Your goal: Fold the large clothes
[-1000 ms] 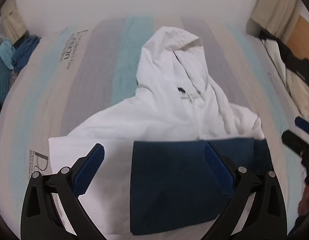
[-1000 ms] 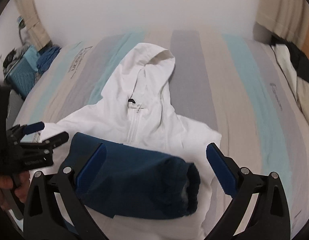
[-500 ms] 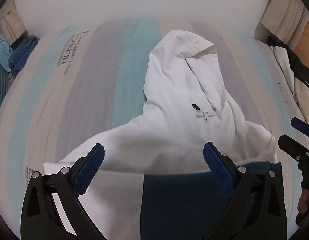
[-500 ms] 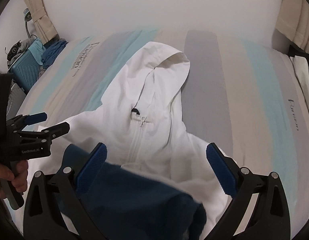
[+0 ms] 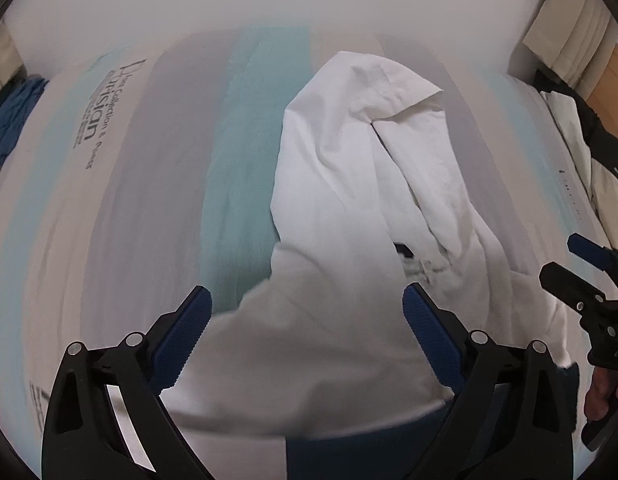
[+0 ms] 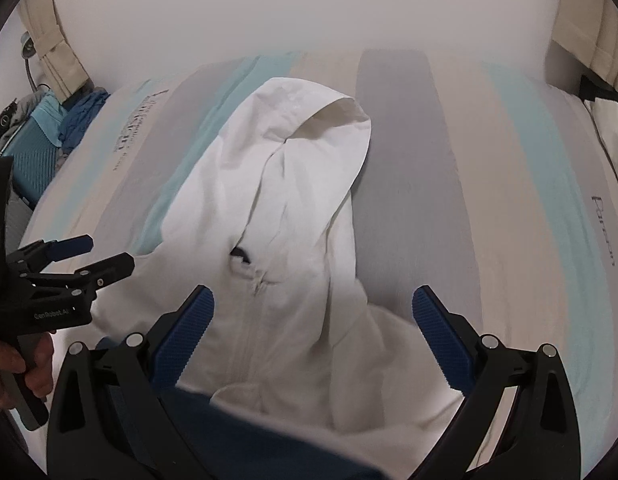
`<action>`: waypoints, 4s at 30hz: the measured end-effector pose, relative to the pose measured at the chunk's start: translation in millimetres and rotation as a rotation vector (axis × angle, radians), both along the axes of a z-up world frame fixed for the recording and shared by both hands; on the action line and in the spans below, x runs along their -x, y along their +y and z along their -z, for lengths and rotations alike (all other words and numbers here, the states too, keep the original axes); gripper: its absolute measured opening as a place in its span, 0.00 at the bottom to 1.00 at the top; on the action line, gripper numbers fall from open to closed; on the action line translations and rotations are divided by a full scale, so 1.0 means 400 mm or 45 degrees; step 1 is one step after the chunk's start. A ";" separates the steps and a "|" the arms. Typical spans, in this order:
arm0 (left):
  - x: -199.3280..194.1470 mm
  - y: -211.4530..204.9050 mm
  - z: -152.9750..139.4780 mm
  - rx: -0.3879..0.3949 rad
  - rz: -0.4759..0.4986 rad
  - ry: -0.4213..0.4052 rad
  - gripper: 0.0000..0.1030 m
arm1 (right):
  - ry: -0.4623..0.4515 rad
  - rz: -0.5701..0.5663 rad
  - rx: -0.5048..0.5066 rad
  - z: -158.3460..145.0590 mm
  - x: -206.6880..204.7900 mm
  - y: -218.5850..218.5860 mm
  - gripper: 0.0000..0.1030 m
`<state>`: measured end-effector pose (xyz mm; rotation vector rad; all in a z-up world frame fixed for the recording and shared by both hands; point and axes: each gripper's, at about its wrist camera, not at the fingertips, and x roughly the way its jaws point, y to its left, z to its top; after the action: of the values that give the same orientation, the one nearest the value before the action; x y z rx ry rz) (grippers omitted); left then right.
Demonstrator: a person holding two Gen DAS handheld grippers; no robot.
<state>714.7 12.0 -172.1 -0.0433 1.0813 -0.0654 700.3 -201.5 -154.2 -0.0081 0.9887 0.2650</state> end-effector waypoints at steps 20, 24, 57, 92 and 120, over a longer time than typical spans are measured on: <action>-0.273 0.017 0.087 -0.018 0.119 0.075 0.92 | 0.138 -0.175 0.014 0.136 -0.338 0.052 0.79; -0.305 0.002 0.100 -0.027 0.159 0.066 0.92 | 0.171 -0.180 0.023 0.167 -0.393 0.056 0.78; -0.470 0.075 0.178 0.174 0.061 0.173 0.82 | 0.427 -0.079 -0.328 0.242 -0.556 0.051 0.57; -0.221 -0.021 -0.086 -0.040 0.162 -0.263 0.03 | -0.183 0.003 0.025 -0.009 -0.306 0.091 0.08; -0.212 -0.081 -0.042 -0.070 0.224 -0.261 0.03 | 0.121 -0.076 -0.093 0.119 -0.307 0.021 0.45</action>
<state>799.3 -20.5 -155.4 0.1062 0.8796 -0.1946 823.0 -193.0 -202.0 0.0419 1.0740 0.3584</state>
